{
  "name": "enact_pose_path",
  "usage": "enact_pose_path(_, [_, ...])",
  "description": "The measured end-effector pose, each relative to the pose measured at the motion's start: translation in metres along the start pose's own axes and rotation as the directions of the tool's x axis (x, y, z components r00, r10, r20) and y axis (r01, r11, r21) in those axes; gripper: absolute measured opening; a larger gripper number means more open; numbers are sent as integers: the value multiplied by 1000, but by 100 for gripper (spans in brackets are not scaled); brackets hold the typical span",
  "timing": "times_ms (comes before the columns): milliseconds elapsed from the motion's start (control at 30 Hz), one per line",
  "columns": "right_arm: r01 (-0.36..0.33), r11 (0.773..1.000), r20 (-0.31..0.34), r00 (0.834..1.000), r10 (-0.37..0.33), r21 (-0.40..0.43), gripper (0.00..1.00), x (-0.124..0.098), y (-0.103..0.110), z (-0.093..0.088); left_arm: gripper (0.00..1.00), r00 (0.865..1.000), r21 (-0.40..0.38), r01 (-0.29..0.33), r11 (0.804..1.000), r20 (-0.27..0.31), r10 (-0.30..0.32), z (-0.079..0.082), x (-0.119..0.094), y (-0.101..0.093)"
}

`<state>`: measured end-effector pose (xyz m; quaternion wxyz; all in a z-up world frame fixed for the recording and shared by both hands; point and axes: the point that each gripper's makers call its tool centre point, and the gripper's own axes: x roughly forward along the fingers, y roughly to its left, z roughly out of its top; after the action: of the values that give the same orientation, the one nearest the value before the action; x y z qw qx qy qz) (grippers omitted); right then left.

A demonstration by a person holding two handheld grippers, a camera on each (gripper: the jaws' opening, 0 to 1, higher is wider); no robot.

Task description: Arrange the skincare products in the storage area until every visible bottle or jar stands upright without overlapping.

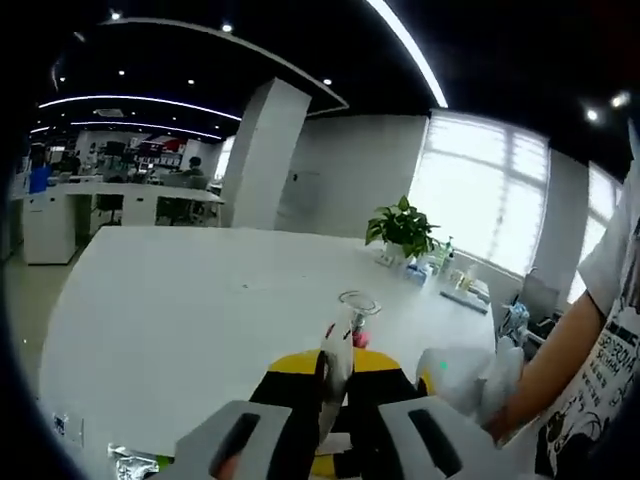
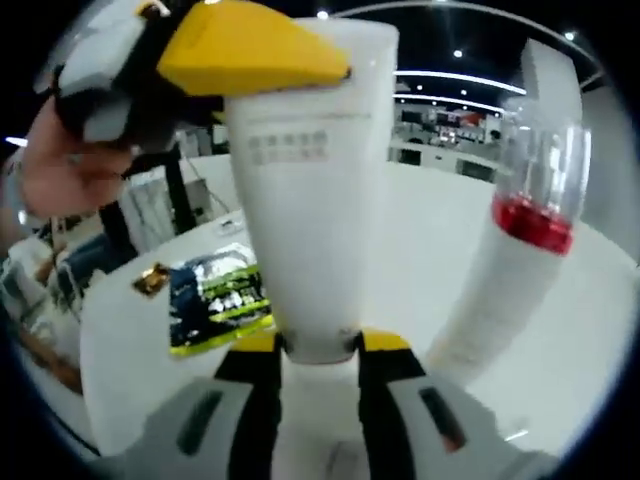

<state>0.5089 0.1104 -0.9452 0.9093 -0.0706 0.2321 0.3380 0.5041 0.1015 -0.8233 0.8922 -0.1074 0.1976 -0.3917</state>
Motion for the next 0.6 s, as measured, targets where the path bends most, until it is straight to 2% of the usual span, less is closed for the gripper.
enact_pose_path(67, [5,999,6,1000,-5,-39,27,1,2,0,9,1000,-13,-5,1000,19,5,0,-2,2])
enact_pose_path(133, [7,999,7,1000,-7,-39,28,1,2,1,10,1000,-22,27,999,14,-27,-1,-1,-4])
enact_pose_path(200, [5,999,12,1000,-4,-53,28,0,1,2,12,1000,-8,21,1000,8,-21,-3,-2,-1])
enact_pose_path(267, [-5,998,9,1000,5,-59,29,0,1,2,19,999,2,13,1000,-35,-13,-12,-2,3])
enact_pose_path(333, [-23,997,3,1000,23,-71,30,1,1,2,25,999,16,-8,1000,-53,9,-18,-2,8])
enact_pose_path(433, [-32,994,-35,999,28,-102,34,1,-4,-6,25,999,4,-7,1000,-53,7,-28,-5,10])
enact_pose_path(500, [-37,994,-56,998,31,-98,35,-1,-7,-12,25,997,-26,-4,1000,-82,2,-39,-6,10])
enact_pose_path(600, [-60,992,-50,997,55,-114,35,-9,-4,-10,25,992,-28,-53,998,-116,49,-60,-6,18])
